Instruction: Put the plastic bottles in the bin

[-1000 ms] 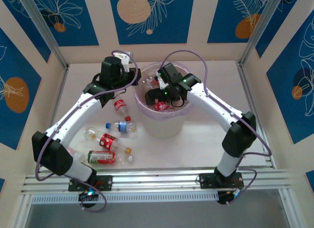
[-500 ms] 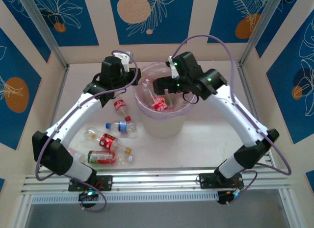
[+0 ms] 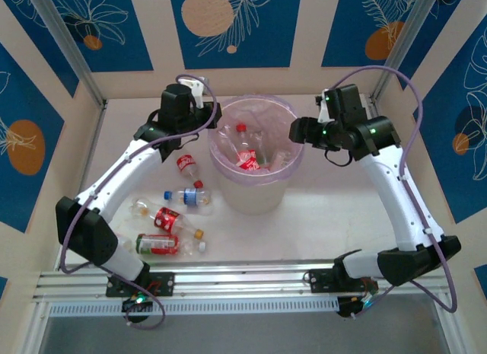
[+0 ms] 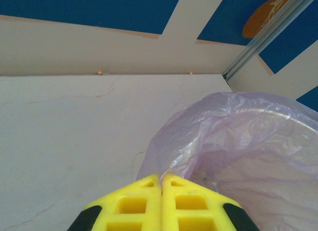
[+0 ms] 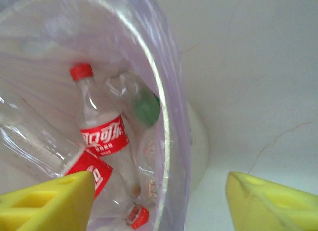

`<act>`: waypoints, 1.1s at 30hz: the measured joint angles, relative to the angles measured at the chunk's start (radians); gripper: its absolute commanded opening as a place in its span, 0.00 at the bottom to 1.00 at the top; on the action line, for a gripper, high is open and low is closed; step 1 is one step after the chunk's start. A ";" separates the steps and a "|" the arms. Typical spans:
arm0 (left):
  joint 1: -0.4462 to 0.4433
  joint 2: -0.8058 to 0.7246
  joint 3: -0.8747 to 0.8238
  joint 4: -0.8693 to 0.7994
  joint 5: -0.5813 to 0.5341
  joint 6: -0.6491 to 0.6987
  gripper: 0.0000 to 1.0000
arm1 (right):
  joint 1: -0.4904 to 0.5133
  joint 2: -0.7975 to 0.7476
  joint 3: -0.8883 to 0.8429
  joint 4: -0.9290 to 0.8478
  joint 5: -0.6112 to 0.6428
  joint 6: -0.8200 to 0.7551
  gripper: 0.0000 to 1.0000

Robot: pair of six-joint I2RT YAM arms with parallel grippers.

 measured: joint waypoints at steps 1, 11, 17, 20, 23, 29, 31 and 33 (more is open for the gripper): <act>0.000 0.001 0.001 0.000 0.000 0.000 0.10 | 0.000 0.002 -0.020 0.010 -0.015 0.002 0.54; 0.002 -0.005 0.001 -0.064 -0.009 0.023 0.88 | -0.006 0.008 -0.111 0.104 -0.063 0.032 0.34; 0.004 -0.084 0.015 -0.161 -0.030 0.049 1.00 | 0.002 -0.003 -0.130 0.137 -0.039 0.044 0.26; 0.005 -0.145 0.049 -0.225 -0.051 0.076 1.00 | 0.009 -0.013 -0.142 0.158 -0.019 0.052 0.25; 0.013 -0.212 0.081 -0.297 -0.081 0.100 1.00 | 0.015 -0.013 -0.142 0.168 -0.009 0.052 0.24; 0.166 -0.357 0.002 -0.361 -0.117 0.081 1.00 | 0.023 -0.015 -0.144 0.177 0.007 0.052 0.20; 0.248 -0.369 -0.063 -0.355 -0.104 0.051 1.00 | 0.026 -0.021 -0.150 0.183 0.012 0.053 0.20; 0.299 -0.335 -0.108 -0.336 -0.085 0.024 1.00 | 0.029 -0.026 -0.154 0.186 0.016 0.053 0.19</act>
